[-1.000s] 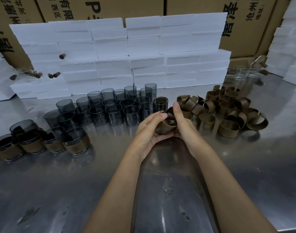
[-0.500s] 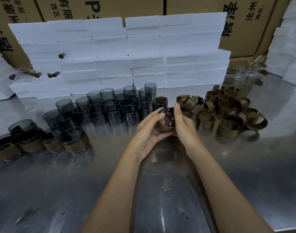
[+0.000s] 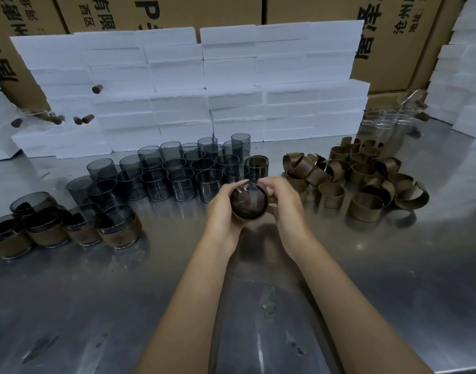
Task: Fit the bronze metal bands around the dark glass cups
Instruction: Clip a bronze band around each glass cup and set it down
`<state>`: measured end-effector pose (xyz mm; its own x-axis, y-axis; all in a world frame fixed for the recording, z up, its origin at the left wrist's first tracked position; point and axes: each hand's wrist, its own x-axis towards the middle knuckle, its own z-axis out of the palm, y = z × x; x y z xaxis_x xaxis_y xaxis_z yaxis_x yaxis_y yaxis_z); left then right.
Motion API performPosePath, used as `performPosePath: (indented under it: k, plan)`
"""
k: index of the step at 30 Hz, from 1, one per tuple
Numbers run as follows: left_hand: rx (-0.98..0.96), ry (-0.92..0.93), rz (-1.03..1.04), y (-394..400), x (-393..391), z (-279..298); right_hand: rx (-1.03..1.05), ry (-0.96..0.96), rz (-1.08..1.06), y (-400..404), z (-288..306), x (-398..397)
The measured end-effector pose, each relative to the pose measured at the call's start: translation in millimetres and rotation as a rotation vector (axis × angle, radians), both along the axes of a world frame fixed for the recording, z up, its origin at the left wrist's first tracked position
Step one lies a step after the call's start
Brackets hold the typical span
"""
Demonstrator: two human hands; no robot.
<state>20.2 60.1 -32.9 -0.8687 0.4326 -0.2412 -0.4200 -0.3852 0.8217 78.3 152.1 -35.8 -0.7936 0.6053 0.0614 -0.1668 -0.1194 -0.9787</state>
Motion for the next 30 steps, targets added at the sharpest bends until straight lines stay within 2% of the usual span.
performPosePath:
  k: [4,6,13,19,30]
  plan:
    - [-0.082,0.058,-0.074,7,14,1,-0.358,-0.002,-0.109,3,1,1]
    - [-0.125,0.094,-0.083,14,18,-2,-0.435,0.0,-0.133,5,0,2]
    - [-0.109,0.073,0.027,16,18,-5,-0.39,-0.007,-0.019,9,5,4]
    - [-0.109,0.066,0.119,20,24,-4,-0.312,-0.014,-0.076,4,0,1]
    - [-0.079,0.101,0.085,17,25,-2,-0.32,-0.005,-0.024,-2,9,9]
